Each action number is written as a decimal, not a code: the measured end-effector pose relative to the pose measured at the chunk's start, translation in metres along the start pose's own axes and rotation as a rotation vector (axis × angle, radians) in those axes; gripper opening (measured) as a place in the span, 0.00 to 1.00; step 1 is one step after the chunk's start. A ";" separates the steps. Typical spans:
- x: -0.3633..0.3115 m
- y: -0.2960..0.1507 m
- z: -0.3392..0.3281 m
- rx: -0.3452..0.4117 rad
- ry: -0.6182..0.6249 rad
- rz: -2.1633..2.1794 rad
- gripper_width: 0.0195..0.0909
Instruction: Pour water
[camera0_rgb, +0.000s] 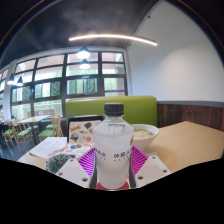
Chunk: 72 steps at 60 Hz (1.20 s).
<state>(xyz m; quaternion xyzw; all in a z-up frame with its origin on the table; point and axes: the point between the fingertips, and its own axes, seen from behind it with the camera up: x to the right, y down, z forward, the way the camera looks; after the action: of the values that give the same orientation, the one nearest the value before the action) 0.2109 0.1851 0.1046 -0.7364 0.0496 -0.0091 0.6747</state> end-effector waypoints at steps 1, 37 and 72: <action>0.001 0.004 0.001 -0.008 -0.007 0.002 0.35; 0.002 0.038 0.013 -0.078 -0.019 -0.092 0.65; -0.032 0.000 -0.187 -0.095 -0.084 -0.040 0.90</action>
<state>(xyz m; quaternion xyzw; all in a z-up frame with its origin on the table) 0.1640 0.0018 0.1232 -0.7682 0.0069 0.0109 0.6401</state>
